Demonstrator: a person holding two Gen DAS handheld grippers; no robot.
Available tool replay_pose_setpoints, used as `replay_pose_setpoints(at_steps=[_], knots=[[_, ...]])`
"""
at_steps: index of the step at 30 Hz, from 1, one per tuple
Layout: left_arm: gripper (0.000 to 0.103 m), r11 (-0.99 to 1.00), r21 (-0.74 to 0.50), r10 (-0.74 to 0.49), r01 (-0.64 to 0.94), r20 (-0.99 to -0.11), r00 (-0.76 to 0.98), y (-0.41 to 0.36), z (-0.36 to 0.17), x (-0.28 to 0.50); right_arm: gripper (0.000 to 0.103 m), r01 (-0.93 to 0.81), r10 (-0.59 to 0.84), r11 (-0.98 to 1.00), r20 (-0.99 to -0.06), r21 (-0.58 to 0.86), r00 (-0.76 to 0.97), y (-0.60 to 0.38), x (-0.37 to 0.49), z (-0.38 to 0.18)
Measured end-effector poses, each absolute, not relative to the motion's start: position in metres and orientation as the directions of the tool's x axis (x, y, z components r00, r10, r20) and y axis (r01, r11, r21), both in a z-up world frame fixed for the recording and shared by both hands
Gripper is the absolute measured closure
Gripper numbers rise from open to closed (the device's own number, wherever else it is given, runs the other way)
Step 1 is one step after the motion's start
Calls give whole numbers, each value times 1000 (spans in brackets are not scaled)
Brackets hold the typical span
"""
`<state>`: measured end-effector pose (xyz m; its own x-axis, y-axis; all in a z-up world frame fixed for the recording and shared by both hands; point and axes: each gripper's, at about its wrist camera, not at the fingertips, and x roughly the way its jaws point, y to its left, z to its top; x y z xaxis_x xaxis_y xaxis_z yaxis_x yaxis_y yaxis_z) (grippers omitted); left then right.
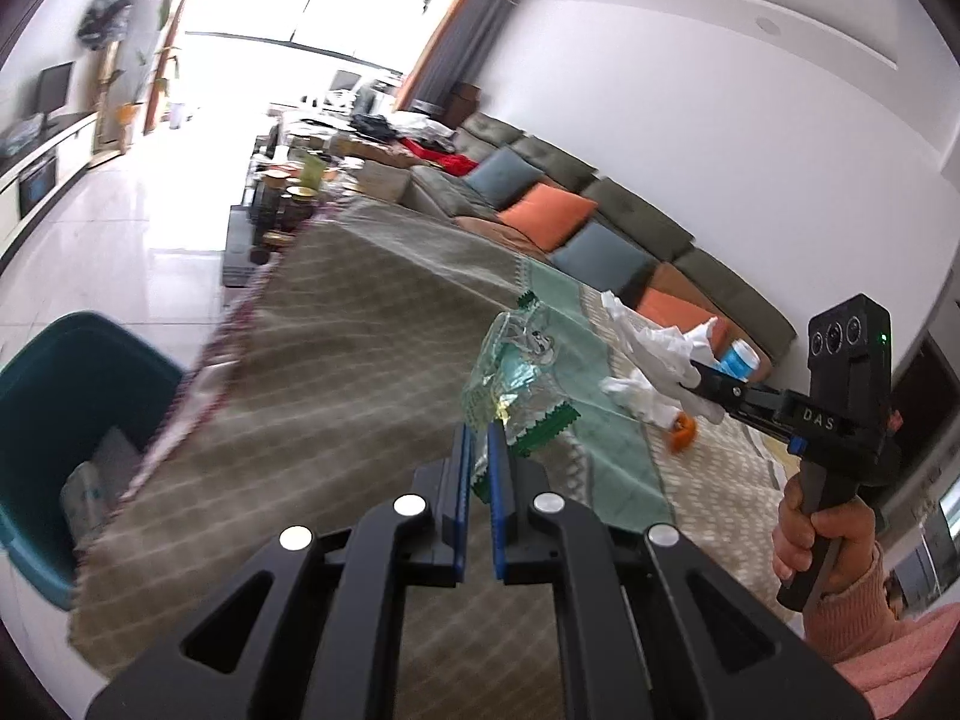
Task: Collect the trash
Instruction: 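Carry the plastic bag and tissue over the teal bin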
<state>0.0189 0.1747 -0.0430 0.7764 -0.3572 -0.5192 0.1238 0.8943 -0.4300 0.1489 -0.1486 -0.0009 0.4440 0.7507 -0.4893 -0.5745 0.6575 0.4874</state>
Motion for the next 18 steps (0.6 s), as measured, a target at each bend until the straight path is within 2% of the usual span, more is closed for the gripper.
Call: replay_pose_setpoints(at_steps=[18], knots=[[96,898,-425,-136,-116,-517,845,274,-39,-32,95,-731,804,530,-530,430,271,-37,148,4]])
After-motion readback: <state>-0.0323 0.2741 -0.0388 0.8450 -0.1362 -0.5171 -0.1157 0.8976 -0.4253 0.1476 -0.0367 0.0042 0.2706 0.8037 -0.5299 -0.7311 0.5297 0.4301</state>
